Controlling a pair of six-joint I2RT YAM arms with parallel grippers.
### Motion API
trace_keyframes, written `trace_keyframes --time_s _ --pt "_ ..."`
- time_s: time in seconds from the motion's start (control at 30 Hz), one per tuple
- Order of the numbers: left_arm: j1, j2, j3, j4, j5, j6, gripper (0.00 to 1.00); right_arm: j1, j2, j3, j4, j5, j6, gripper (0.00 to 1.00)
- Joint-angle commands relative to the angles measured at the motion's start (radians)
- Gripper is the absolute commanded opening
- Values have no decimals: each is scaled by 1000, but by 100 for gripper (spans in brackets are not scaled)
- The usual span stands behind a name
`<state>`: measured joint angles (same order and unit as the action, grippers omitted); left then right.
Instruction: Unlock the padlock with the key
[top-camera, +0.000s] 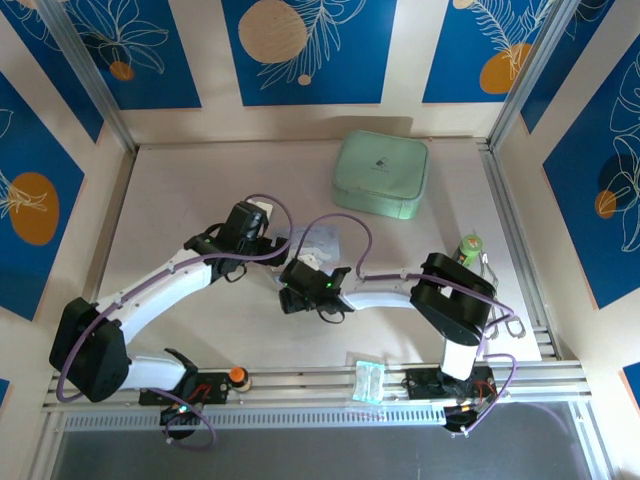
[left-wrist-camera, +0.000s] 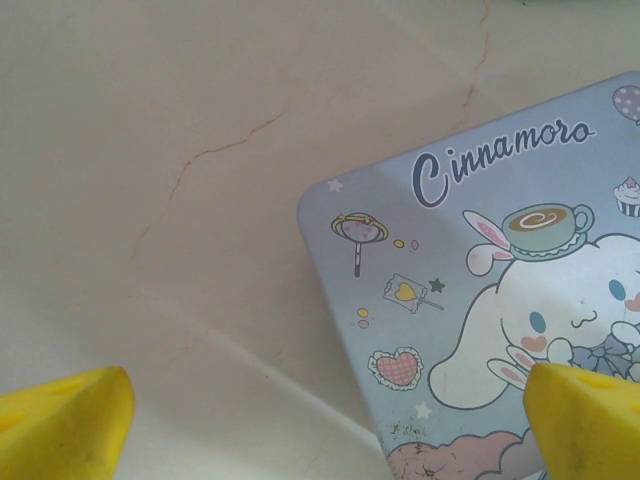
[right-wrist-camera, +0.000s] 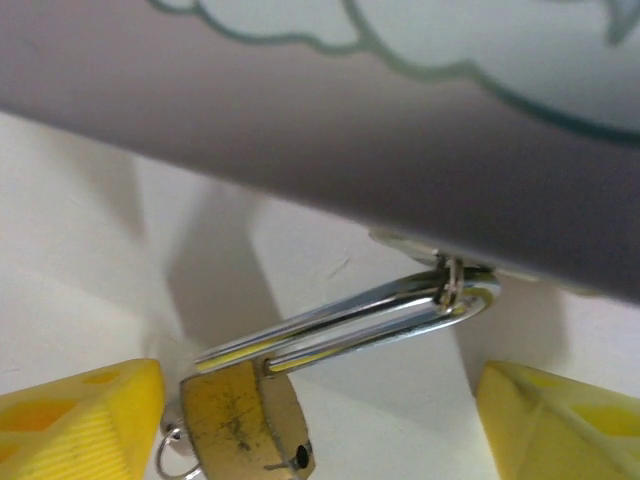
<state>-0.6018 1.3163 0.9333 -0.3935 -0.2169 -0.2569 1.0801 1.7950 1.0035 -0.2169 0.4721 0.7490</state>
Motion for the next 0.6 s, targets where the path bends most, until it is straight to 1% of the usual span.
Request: trace_keyframes --time_s 0.0,0.07,0.2,0.27,0.37,0.43,0.57 --pt "7 -11 -17 27 7 -24 99 12 30 41 -91 65 9 77" --pt "5 -12 -22 31 9 -24 99 21 31 46 -131 95 9 74" --pt "6 -17 -30 38 17 -25 99 20 -9 2 -134 86 8 64" --pt "6 -16 -34 41 26 -30 99 13 -36 -33 -104 55 -5 59" --pt "5 -22 -46 57 42 -27 100 6 -69 -75 -36 -2 -44 55" --pt "6 -21 -46 60 54 -2 100 -1 -91 -103 13 -50 -57 52" --pt "5 -11 -24 24 29 20 100 -12 -111 -133 39 -76 -47 43"
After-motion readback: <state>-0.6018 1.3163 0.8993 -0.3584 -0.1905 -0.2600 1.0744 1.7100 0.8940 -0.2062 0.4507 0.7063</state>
